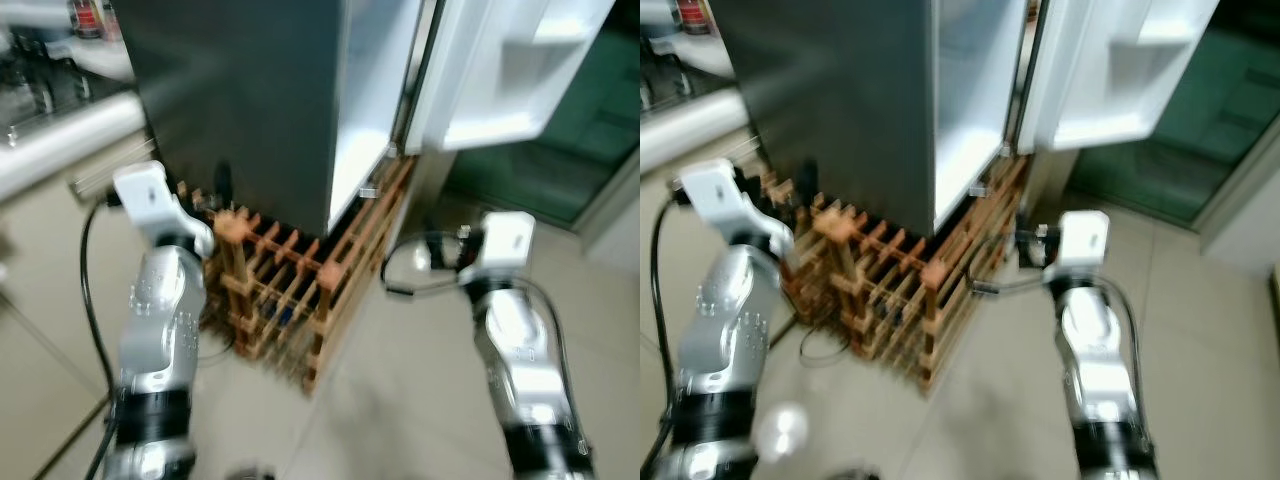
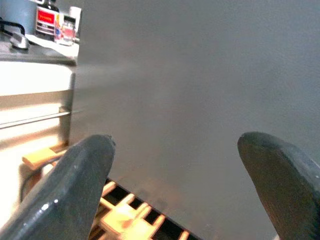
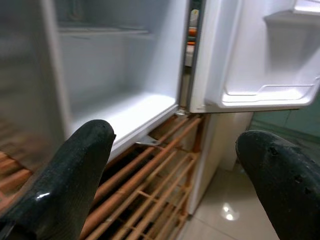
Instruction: Restocking fridge
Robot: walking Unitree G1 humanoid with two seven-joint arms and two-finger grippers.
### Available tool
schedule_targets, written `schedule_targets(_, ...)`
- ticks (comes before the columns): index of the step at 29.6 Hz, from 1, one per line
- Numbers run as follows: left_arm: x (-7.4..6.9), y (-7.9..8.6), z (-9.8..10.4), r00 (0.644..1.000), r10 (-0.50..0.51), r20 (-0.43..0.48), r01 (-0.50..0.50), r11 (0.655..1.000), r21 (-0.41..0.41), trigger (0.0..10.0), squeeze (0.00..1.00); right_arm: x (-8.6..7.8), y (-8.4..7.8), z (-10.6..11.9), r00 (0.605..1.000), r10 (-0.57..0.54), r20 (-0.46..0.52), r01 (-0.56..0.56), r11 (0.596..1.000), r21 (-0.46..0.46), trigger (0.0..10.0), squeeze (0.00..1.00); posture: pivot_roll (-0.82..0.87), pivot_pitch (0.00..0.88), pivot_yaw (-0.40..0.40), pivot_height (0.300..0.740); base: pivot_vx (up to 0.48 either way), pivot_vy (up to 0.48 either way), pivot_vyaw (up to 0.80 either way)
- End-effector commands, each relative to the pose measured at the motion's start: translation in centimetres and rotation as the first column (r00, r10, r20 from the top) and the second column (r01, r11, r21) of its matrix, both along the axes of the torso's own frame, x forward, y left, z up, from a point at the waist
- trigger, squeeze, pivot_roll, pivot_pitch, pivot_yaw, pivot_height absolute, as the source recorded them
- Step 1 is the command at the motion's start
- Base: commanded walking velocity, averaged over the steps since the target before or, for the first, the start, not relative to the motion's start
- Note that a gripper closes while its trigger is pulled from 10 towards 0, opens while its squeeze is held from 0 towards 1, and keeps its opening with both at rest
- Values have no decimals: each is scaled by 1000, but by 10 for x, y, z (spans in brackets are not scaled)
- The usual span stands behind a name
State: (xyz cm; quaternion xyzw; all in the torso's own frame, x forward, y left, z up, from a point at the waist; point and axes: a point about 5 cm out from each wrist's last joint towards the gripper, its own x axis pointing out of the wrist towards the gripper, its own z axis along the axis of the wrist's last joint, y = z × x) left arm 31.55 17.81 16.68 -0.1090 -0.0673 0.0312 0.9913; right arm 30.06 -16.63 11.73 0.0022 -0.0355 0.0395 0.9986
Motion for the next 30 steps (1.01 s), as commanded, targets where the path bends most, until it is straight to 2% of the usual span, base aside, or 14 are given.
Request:
schedule_targets(1, 2, -8, 1, 1000, -17, -15, 18, 999, 40, 10000, 0, 2, -5, 5, 1000, -12, 18, 12, 1000, 7, 10000, 0, -54, 0, -5, 740, 0, 0, 594)
schedule_targets(4, 4, -9, 0, 1000, -14, -25, 15, 998, 67, 10000, 0, 3, -4, 4, 1000, -9, 14, 9, 1000, 10, 10000, 0, -55, 0, -4, 740, 0, 0, 594)
schedule_targets(6, 4, -8, 0, 1000, -10, -20, 11, 998, 58, 10000, 0, 3, -4, 4, 1000, -8, 13, 8, 1000, 11, 10000, 0, -55, 0, -4, 740, 0, 0, 588)
schedule_targets(11, 3, -6, 0, 1000, 13, -20, -12, 998, 60, 10000, 0, 4, -3, 3, 1000, -6, 9, 6, 1000, 19, 10000, 0, -56, 0, -3, 740, 0, -449, 581)
schedule_targets(12, 3, -5, -1, 999, 45, -23, -42, 993, 106, 10000, 0, 5, -4, 4, 1000, -6, 14, 6, 1000, 21, 10000, 0, -59, 0, -2, 740, 0, -480, 569)
schedule_targets(15, 3, -3, -1, 998, 62, -22, -59, 990, 128, 10000, 0, 6, -5, 6, 1000, -8, 20, 7, 1000, 21, 10000, 0, -59, 0, -2, 740, 0, -480, 565)
schedule_targets(18, 0, 6, -4, 993, 120, -11, -116, 977, 177, 10000, 0, 6, -11, 12, 997, -36, 64, 34, 999, 41, 10000, 0, -59, 0, -2, 740, 0, -480, 565)
schedule_targets(21, -3, 13, -11, 987, 159, -10, -153, 964, 216, 10000, 0, 5, -15, 15, 994, -53, 90, 49, 998, 45, 10000, 0, -59, 0, -2, 740, 0, 0, 560)
schedule_targets(24, -3, 12, -12, 988, 155, -18, -149, 971, 189, 10000, 0, 5, -13, 13, 996, -42, 84, 39, 998, 42, 10000, 0, -59, 0, -2, 740, 0, 0, 550)
schedule_targets(30, -2, 7, -6, 990, 143, 17, -143, 963, 228, 10000, 0, 5, -7, 10, 997, -14, 70, 11, 999, 43, 10000, 0, -59, 0, -2, 740, 0, 0, 536)
